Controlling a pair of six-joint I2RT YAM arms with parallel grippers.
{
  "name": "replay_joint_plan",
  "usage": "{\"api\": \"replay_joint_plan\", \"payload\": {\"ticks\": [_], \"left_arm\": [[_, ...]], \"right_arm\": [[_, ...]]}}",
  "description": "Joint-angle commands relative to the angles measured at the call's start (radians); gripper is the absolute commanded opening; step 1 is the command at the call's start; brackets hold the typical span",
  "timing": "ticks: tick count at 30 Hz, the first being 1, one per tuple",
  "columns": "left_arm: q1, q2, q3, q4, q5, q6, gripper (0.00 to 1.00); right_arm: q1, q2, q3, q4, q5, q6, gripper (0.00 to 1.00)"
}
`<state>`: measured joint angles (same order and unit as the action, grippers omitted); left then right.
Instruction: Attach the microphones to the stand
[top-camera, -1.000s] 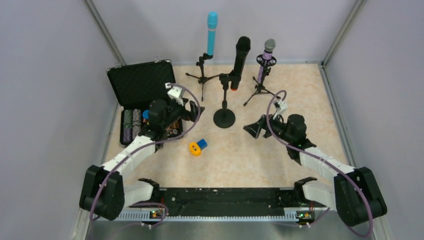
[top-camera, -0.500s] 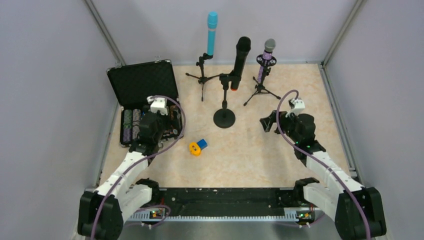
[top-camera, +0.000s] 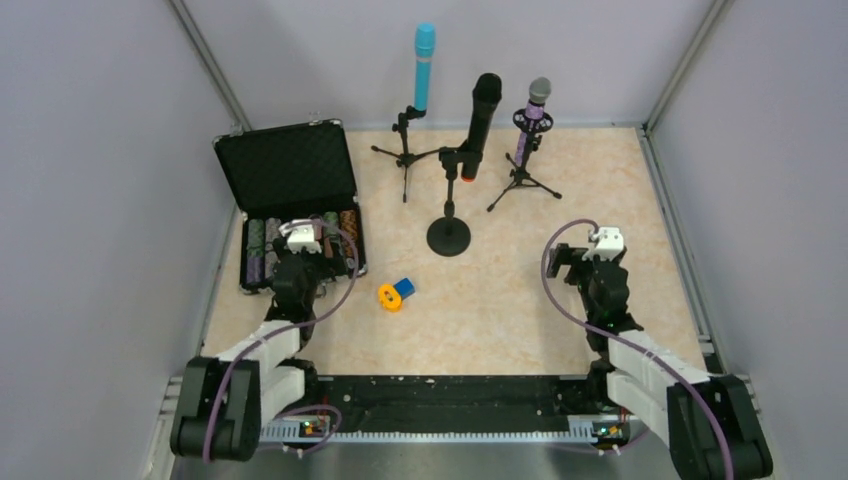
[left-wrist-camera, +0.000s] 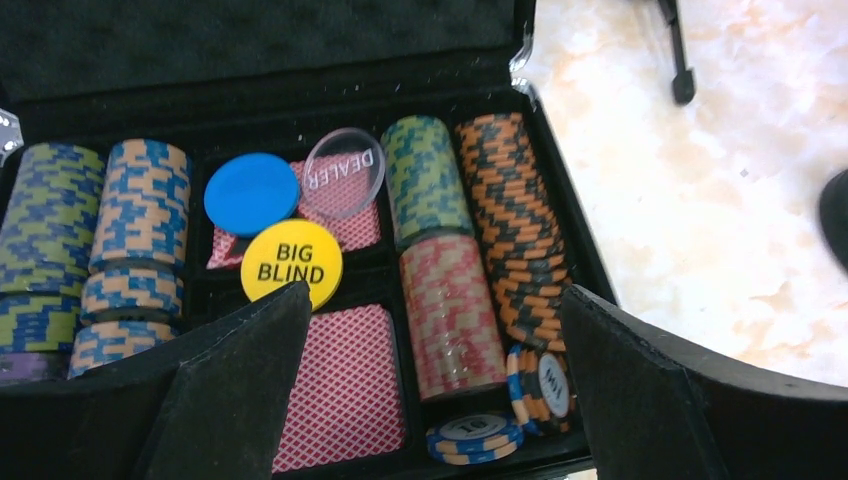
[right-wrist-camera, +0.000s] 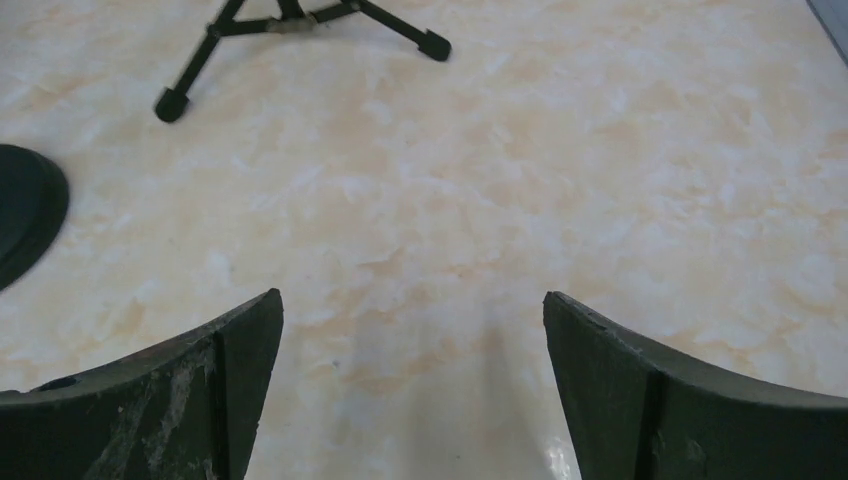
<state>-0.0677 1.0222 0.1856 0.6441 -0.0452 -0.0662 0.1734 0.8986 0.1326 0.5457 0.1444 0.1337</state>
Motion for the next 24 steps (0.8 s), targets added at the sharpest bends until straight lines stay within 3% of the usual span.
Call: {"api": "replay_joint_plan", "payload": {"ticks": [1, 8, 10, 12, 14, 16, 19, 24], "left_arm": [[0.014, 0.126, -0.087, 0.446, -0.016, 0.092, 0.99], [0.045, 0.425, -0.077, 0.778, -0.052, 0.101, 0.99], [0.085, 0.472, -0.069, 0.816, -0.017, 0.076, 0.99], [0.107, 0.449, -0.047, 0.724, -0.010, 0.071, 0.99], [0.107, 0.422, -0.004, 0.613, -0.048, 0.039, 0.99], [0.107, 0.416, 0.041, 0.510, -0.071, 0.032, 0.98], [0.109, 0.439, 0.142, 0.349, -0.071, 0.027, 0.99], [0.110, 0.430, 0.120, 0.385, -0.043, 0.044, 0.99]], "right_arm": [[-0.009, 0.069, -0.087, 0.372, 0.107, -0.063, 0.99], [-0.009, 0.330, -0.087, 0.721, 0.139, -0.208, 0.99], [-0.019, 0.496, -0.083, 0.899, 0.140, -0.217, 0.99], [-0.019, 0.619, -0.083, 1.036, 0.170, -0.232, 0.99], [-0.037, 0.532, -0.050, 0.825, 0.140, -0.198, 0.99], [-0.044, 0.578, -0.028, 0.862, 0.158, -0.194, 0.99], [-0.045, 0.559, -0.004, 0.785, 0.189, -0.168, 0.99], [-0.045, 0.570, -0.001, 0.807, 0.203, -0.171, 0.99]]}}
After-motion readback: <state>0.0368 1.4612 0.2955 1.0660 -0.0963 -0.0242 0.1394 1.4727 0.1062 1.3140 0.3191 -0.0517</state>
